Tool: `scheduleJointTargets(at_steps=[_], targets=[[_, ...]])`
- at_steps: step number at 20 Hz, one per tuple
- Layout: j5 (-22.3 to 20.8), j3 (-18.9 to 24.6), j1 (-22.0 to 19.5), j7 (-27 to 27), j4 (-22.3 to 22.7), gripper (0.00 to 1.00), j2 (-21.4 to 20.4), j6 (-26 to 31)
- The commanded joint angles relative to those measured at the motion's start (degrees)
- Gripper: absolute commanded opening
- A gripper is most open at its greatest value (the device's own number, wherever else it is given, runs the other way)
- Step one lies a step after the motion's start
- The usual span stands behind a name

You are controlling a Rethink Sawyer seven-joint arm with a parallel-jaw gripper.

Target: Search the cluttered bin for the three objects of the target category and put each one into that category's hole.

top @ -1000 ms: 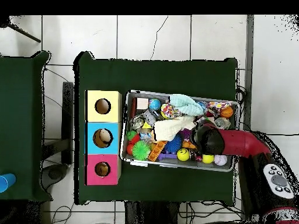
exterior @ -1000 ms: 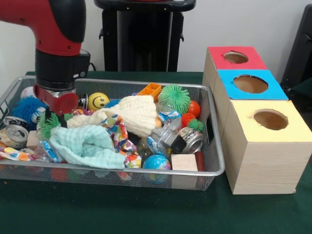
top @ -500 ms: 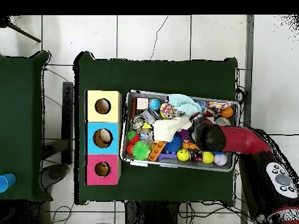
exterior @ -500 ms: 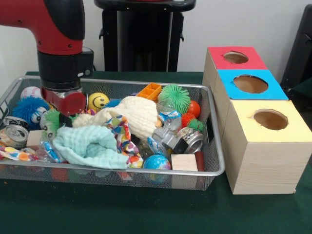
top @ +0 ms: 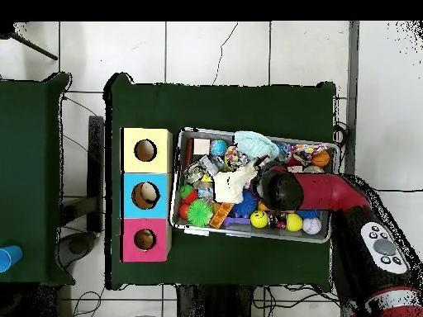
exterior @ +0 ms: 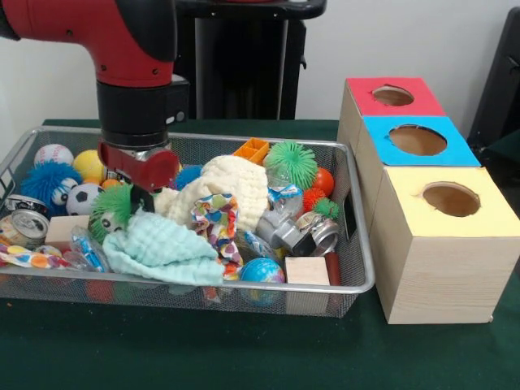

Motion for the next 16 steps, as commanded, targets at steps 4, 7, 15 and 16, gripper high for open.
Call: scheduleJointTargets(at_steps=[4,7,15,16], targets=[[8.9,7.2,4.5,0.6,14.4,0.0,-7.4,6.3],[11.9,6.9,5.8,2.1,15.8,0.0,-9.3,7.1],[16.2,3.6,9.9,3.9,16.6,0.0,-9.2,4.4],[16.5,3.3,10.4,4.0,16.6,0.0,-9.0,4.0]])
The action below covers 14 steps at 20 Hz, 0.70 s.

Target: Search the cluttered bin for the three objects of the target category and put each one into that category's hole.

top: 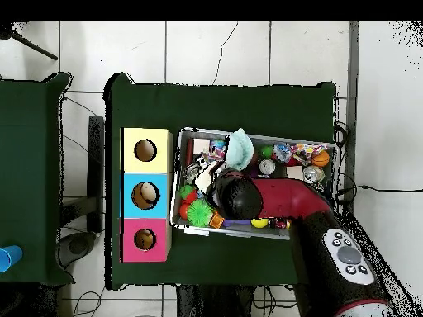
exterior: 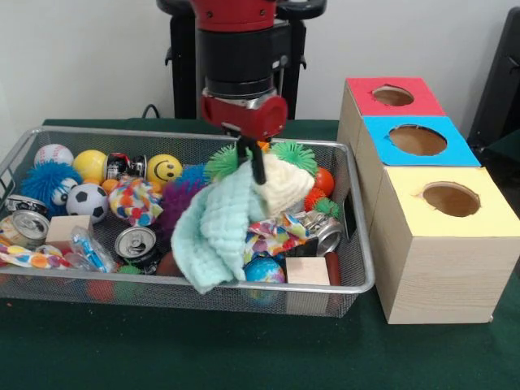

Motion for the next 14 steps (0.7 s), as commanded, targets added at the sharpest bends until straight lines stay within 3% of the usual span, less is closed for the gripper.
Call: scheduleJointTargets(at_steps=[1,14], targets=[[4.5,1.9,3.0,3.7,5.0,0.0,-0.1,3.5],[1.7,-2.6,6.2,3.4,1.8,0.0,6.2,-2.5]])
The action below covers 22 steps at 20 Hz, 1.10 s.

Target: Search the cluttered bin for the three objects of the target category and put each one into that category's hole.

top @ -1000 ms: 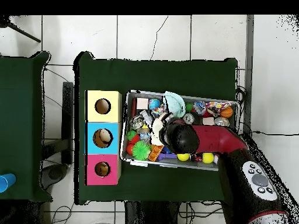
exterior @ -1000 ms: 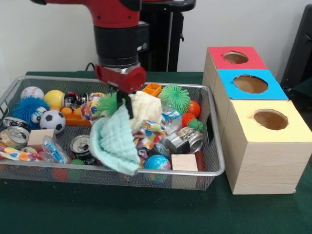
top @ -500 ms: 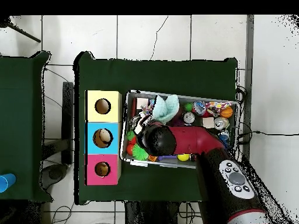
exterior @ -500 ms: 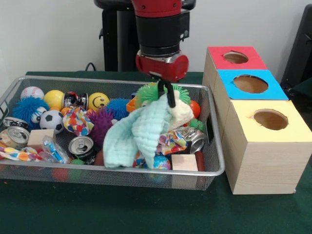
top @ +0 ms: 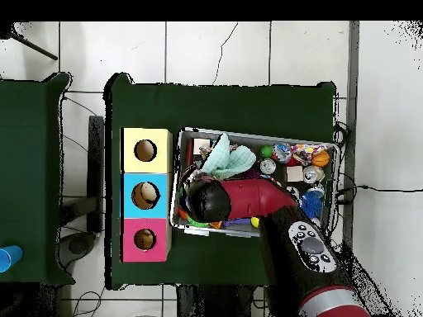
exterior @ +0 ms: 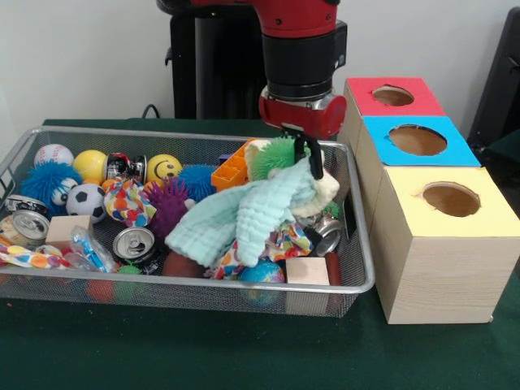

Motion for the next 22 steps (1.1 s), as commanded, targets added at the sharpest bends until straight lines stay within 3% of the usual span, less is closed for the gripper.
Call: scheduleJointTargets(at_steps=[1,8,12,13,19,22], targets=[[-0.1,-2.5,0.8,3.2,0.1,0.0,5.4,-2.2],[-5.3,-11.5,6.1,1.8,-7.1,0.0,8.7,1.3],[-6.4,-13.9,7.2,0.4,-10.1,0.0,10.3,1.5],[-5.7,-14.2,7.3,0.1,-10.1,1.0,10.4,1.0],[-5.4,-14.3,7.2,-0.2,-10.4,1.0,10.7,-0.5],[-2.8,-14.0,7.0,1.2,-9.0,1.0,9.2,1.0]])
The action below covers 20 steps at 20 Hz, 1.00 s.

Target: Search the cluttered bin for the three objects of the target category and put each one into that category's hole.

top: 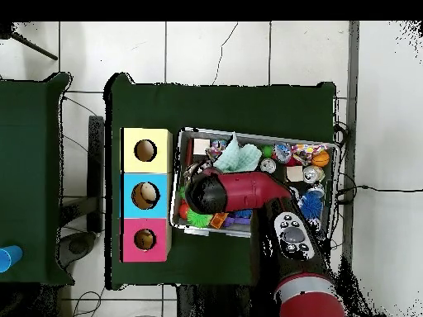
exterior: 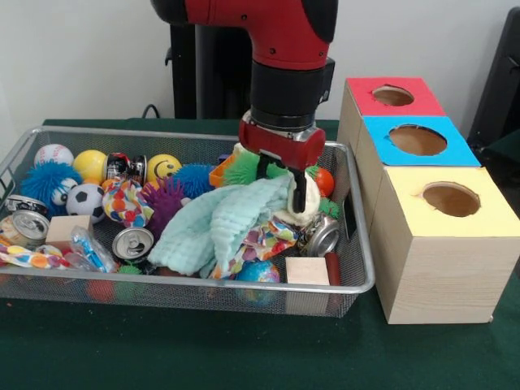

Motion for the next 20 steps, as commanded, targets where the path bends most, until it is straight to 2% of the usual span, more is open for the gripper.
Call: scheduleJointTargets(at_steps=[1,3,6,8,12,17,20], targets=[[-1.2,-2.9,-0.6,1.0,-0.2,1.0,3.3,2.6],[0.8,-1.2,-1.7,-0.9,2.1,1.0,-1.0,6.9],[4.9,2.7,-4.4,-4.7,6.0,1.0,-9.7,14.3],[6.7,4.4,-5.9,-6.3,7.0,1.0,-12.3,17.2],[6.4,4.9,-6.8,-7.7,7.8,1.0,-13.8,18.1],[4.0,3.9,-6.7,-7.2,6.9,1.0,-13.2,17.9],[-0.3,1.9,-6.4,-6.7,6.1,1.0,-9.6,14.7]])
